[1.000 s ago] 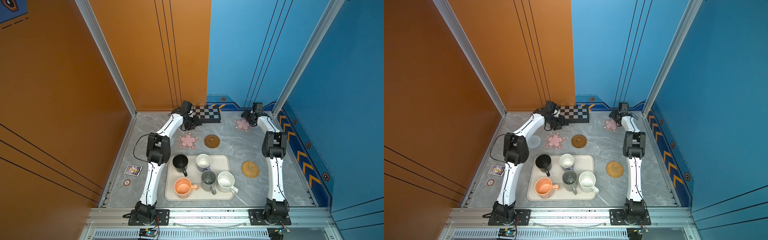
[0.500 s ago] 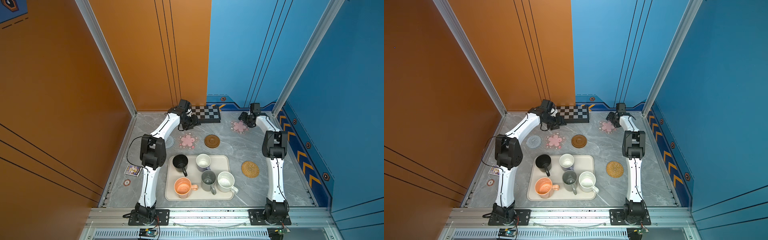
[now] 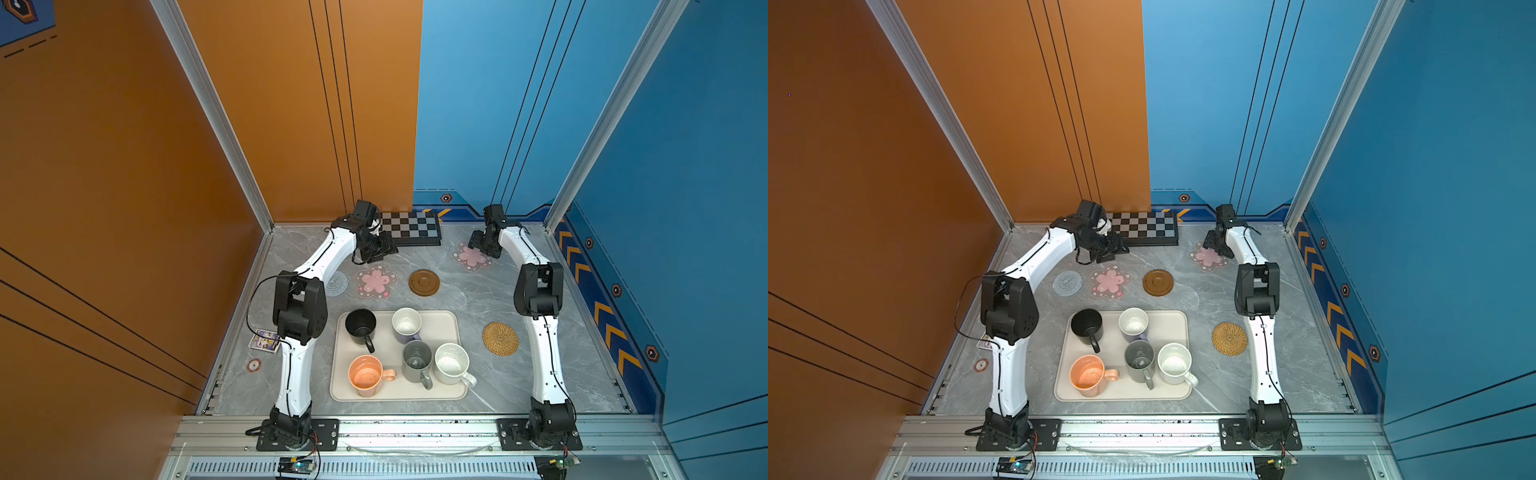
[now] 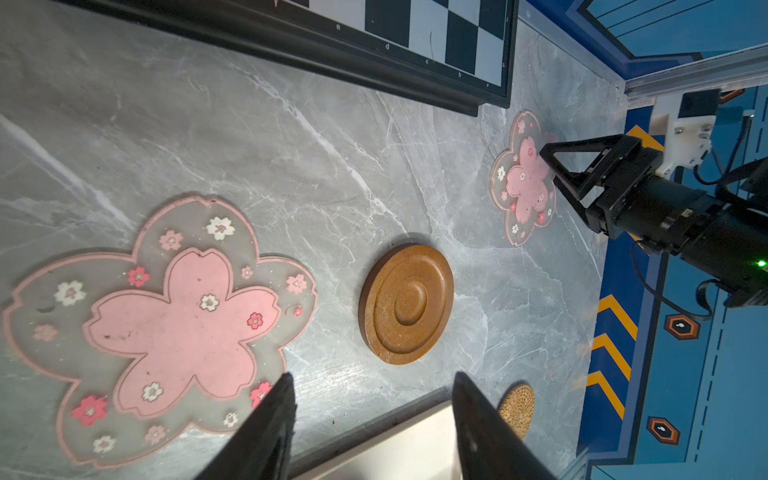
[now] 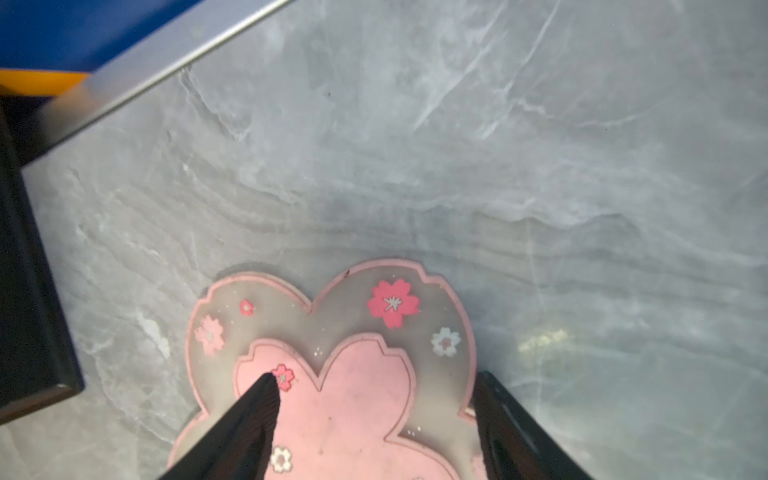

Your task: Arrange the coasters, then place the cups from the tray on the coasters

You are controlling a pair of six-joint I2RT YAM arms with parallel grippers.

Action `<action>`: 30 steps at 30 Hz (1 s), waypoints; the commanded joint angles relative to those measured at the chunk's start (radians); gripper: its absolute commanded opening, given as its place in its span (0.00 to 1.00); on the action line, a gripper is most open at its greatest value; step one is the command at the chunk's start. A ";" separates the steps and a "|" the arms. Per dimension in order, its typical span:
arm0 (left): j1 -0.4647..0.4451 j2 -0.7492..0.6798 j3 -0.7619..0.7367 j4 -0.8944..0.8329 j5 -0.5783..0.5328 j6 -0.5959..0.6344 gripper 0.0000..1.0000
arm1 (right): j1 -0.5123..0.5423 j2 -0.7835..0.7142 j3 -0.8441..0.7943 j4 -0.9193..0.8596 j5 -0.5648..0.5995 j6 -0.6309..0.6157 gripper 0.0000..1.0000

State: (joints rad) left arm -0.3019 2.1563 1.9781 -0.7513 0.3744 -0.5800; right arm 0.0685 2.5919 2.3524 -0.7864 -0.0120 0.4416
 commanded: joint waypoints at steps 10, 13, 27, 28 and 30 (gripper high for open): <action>0.033 -0.030 -0.021 -0.005 0.001 0.026 0.61 | 0.001 0.028 0.053 -0.100 0.056 0.028 0.75; 0.035 -0.033 -0.028 -0.005 -0.001 0.029 0.61 | -0.002 0.008 0.051 -0.092 0.043 0.043 0.76; 0.041 -0.026 -0.033 -0.005 0.001 0.036 0.61 | 0.023 -0.043 0.050 0.007 -0.024 -0.078 0.78; 0.042 -0.024 -0.030 -0.005 0.001 0.034 0.61 | 0.024 -0.042 0.050 0.016 -0.020 -0.078 0.78; 0.045 -0.019 -0.026 -0.005 0.001 0.034 0.61 | 0.026 -0.047 0.049 0.034 -0.014 -0.079 0.78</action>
State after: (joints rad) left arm -0.2684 2.1559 1.9503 -0.7513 0.3748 -0.5652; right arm 0.0864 2.6015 2.3817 -0.7921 -0.0067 0.3912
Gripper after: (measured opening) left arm 0.608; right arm 0.785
